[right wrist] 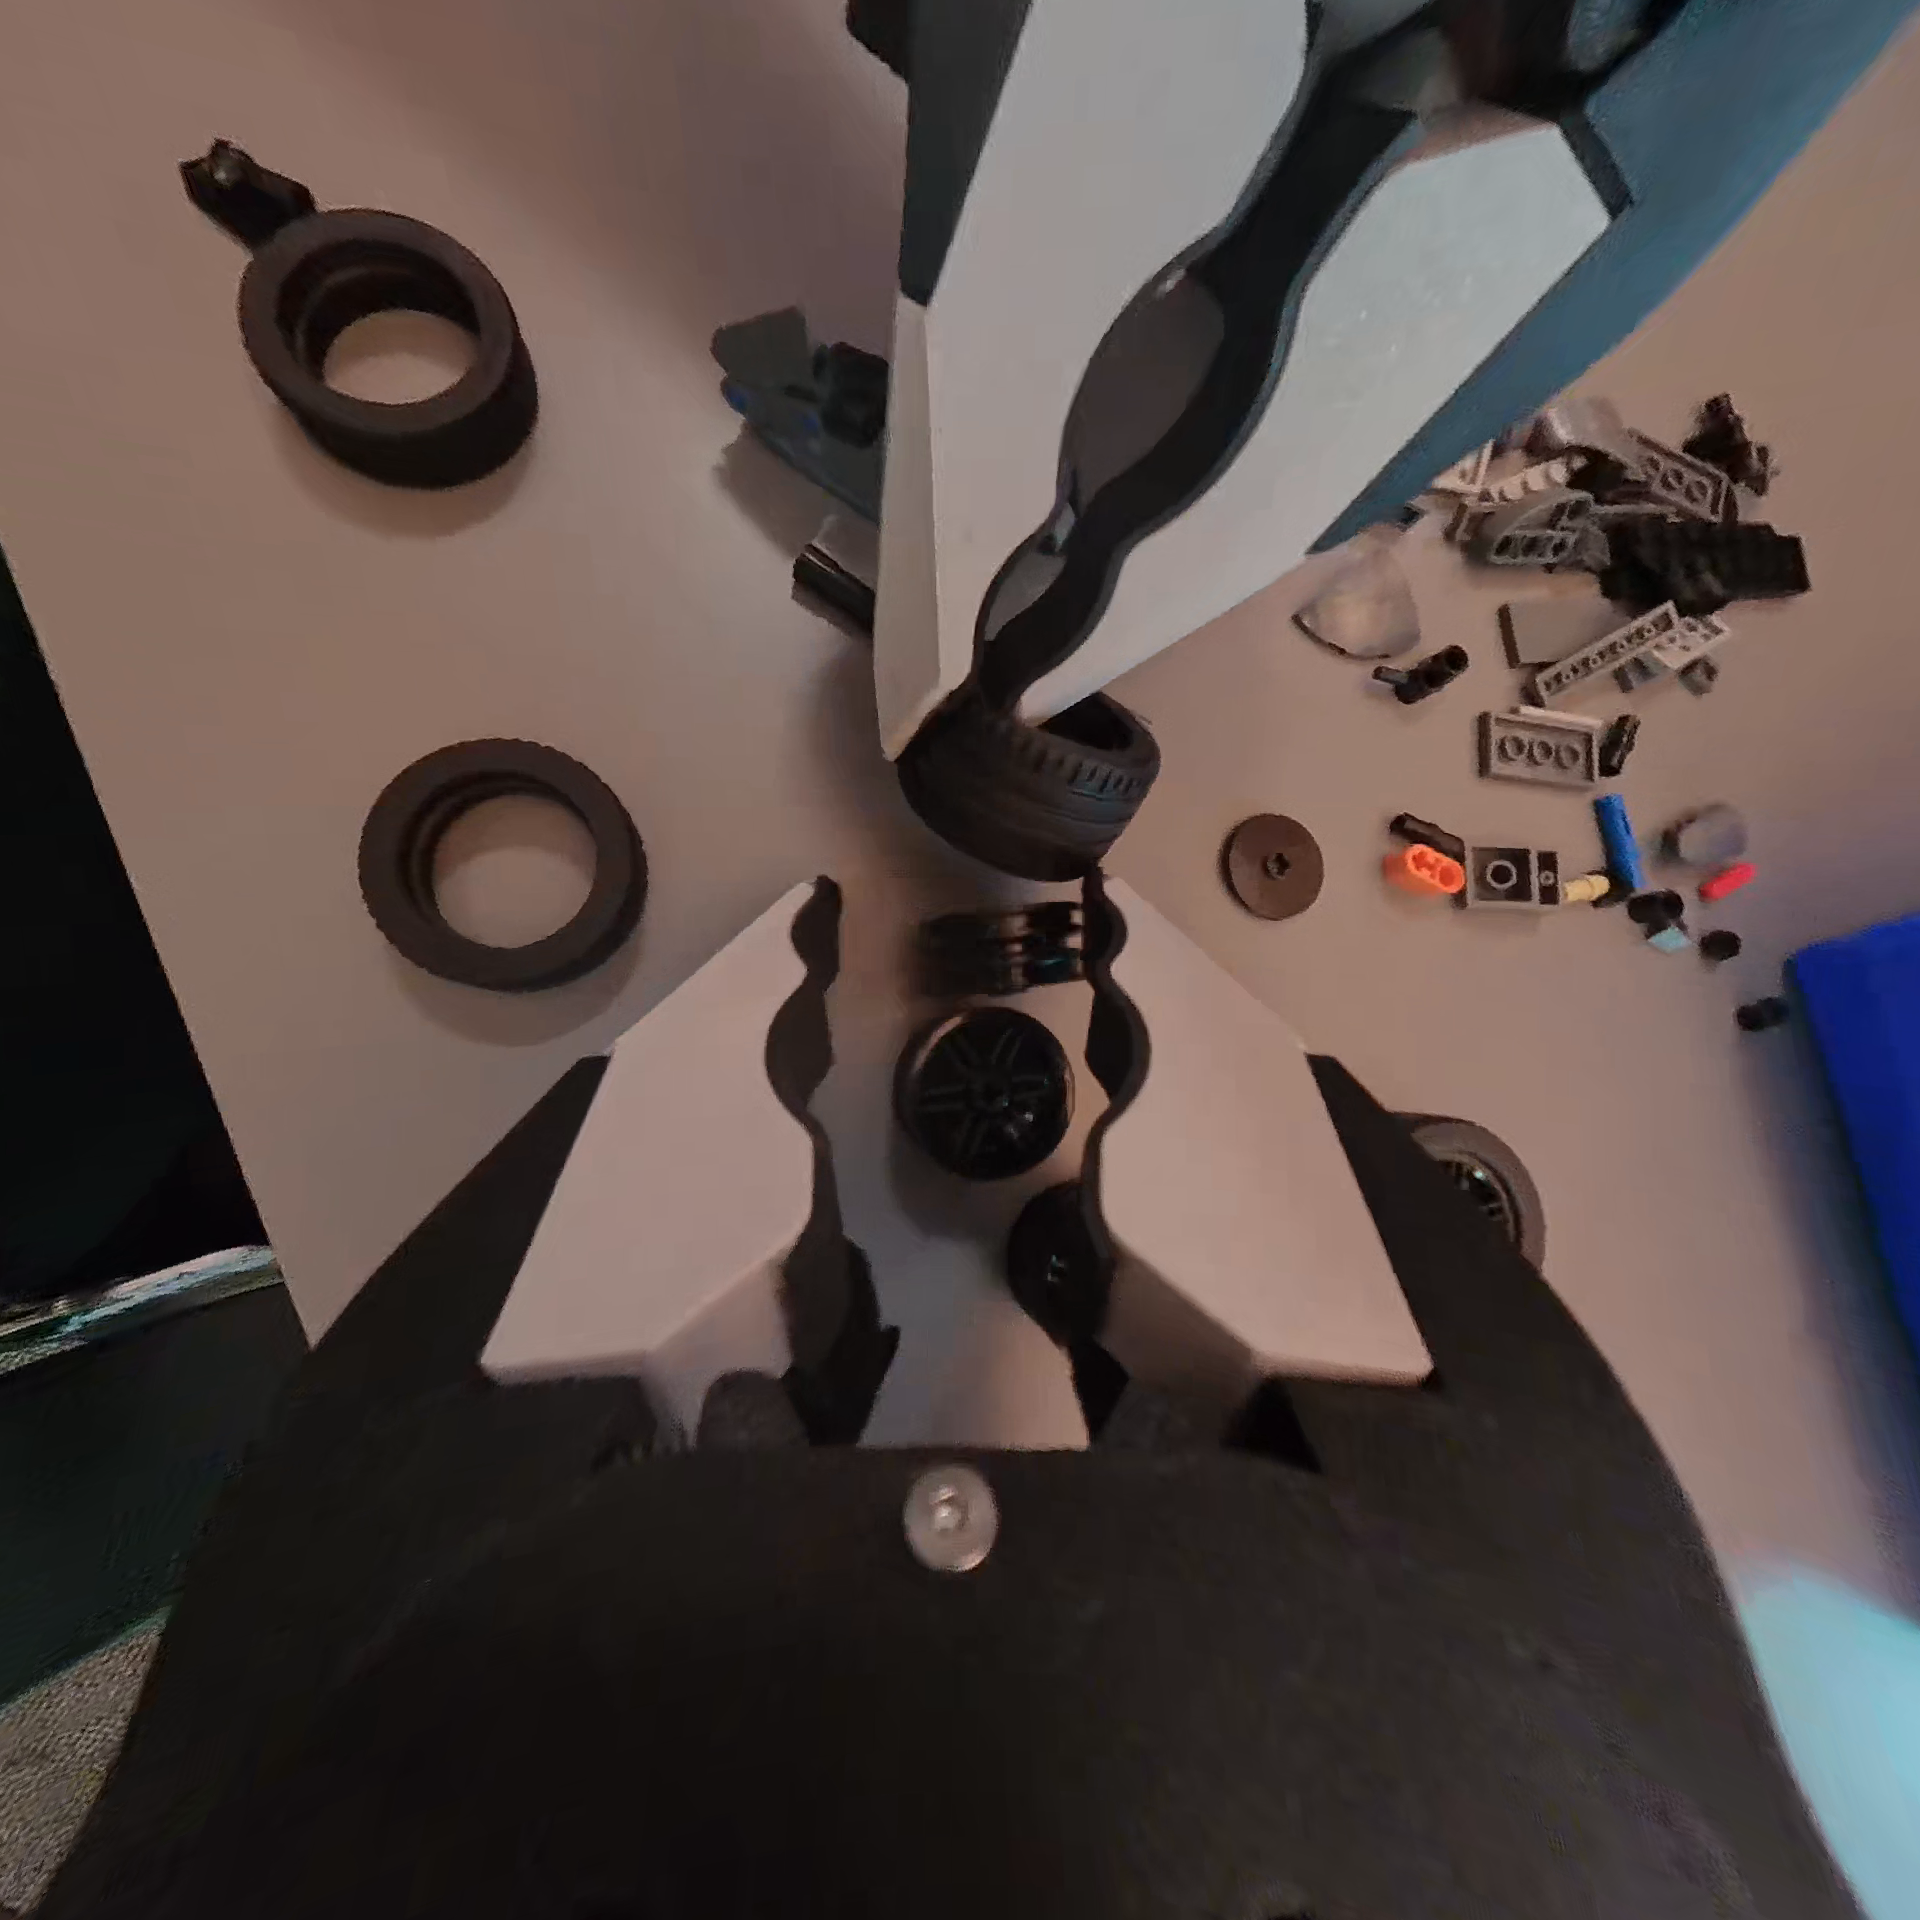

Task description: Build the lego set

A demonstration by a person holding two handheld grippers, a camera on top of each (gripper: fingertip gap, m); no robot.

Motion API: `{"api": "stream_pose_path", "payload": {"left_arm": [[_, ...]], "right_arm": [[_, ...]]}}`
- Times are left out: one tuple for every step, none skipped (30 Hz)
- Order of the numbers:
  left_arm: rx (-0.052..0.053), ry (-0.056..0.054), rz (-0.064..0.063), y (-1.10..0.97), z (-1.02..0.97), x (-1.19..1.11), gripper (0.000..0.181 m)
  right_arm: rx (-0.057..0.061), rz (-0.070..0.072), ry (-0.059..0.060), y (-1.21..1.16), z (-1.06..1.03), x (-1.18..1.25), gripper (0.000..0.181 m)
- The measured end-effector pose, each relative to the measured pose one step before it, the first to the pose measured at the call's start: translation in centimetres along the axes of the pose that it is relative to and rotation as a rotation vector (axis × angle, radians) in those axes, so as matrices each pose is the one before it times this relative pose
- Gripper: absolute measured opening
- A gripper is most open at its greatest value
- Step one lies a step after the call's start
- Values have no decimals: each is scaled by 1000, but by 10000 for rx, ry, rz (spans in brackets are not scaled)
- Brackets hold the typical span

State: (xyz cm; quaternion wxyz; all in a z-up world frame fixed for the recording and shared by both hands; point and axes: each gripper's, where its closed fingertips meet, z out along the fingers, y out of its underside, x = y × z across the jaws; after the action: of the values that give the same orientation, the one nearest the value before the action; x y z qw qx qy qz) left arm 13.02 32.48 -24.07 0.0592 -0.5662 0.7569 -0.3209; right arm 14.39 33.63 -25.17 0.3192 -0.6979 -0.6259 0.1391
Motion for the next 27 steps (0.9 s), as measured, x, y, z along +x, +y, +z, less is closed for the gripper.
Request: {"api": "stream_pose_path", "payload": {"left_arm": [[-64, -59, 9, 188, 39, -11, 2], [-127, -150, 35, 263, 67, -147, 2], [-133, -155, 0, 245, 7, -195, 2], [-53, -71, -19, 69, -46, -83, 2], [-25, -25, 8, -18, -80, 7, 3], [-78, -149, 40, 8, -39, -141, 3], [-128, -206, 17, 26, -19, -238, 4], [-147, -133, 37, 60, 25, -125, 4], [-199, -88, 85, 149, 125, -55, 5], [-272, -246, 50, 234, 196, -303, 5], [-47, -18, 23, -130, 133, 66, 6], [-92, -76, 68, -41, 114, -12, 6], [-62, -125, 124, -69, 99, -52, 6], [-58, -145, 76, -55, 103, -97, 7], [-126, -144, 61, 81, 184, -105, 12], [-100, -193, 23, 63, 162, -181, 18], [-8, -70, 26, -44, 42, 28, 19], [-7, -36, 15, -23, -10, 112, 23], [-73, -241, -5, 93, -73, -173, 29], [-93, -234, 6, 154, -116, -136, 33], [-6, -66, 8, 41, -166, 166, 36], [37, -113, 13, 13, -239, 108, 38], [52, -166, -14, 21, -301, 6, 39], [78, -89, -58, 9, -341, 89, 43], [121, -179, -75, -41, -397, -70, 45], [159, -135, -68, -51, -408, -17, 46], [84, -102, -100, 47, -384, 27, 50]], "right_arm": [[-59, 44, 47, 166, 75, -60, 39], [-36, -11, -77, 107, 79, -223, 37], [32, -10, -29, -3, 17, -125, 37], [71, 53, -3, -55, -74, -27, 38], [95, 110, -27, -77, -167, -19, 38], [115, 122, 35, -85, -244, 96, 38], [89, 110, 73, -23, -271, 121, 40], [-42, 97, 64, 183, -252, 60, 41], [-98, 37, 114, 290, -250, 58, 41], [-22, -14, 69, 178, -233, -38, 40], [18, -29, 23, 86, -124, -108, 39], [-24, -31, 50, 98, -1, 7, 37], [-85, -60, 69, 159, 113, 64, 30], [-74, -106, 84, 144, 165, 91, 30], [22, -77, 38, -14, 112, 33, 30], [78, -16, -57, -109, 45, -96, 29], [69, 3, -37, -73, 30, -48, 29], [67, 12, 48, -46, 3, 95, 30], [90, 51, -25, -55, -16, 11, 29], [149, 53, -142, -162, -43, -165, 29], [206, 5, -69, -259, -84, -112, 29], [177, 2, -14, -251, -104, -35, 29], [140, 23, -58, -218, -111, -97, 29], [162, 15, -52, -257, -128, -116, 29], [183, 2, -24, -291, -140, -61, 30], [159, 9, -64, -261, -129, -130, 30], [136, -3, -68, -254, -158, -156, 30]]}}
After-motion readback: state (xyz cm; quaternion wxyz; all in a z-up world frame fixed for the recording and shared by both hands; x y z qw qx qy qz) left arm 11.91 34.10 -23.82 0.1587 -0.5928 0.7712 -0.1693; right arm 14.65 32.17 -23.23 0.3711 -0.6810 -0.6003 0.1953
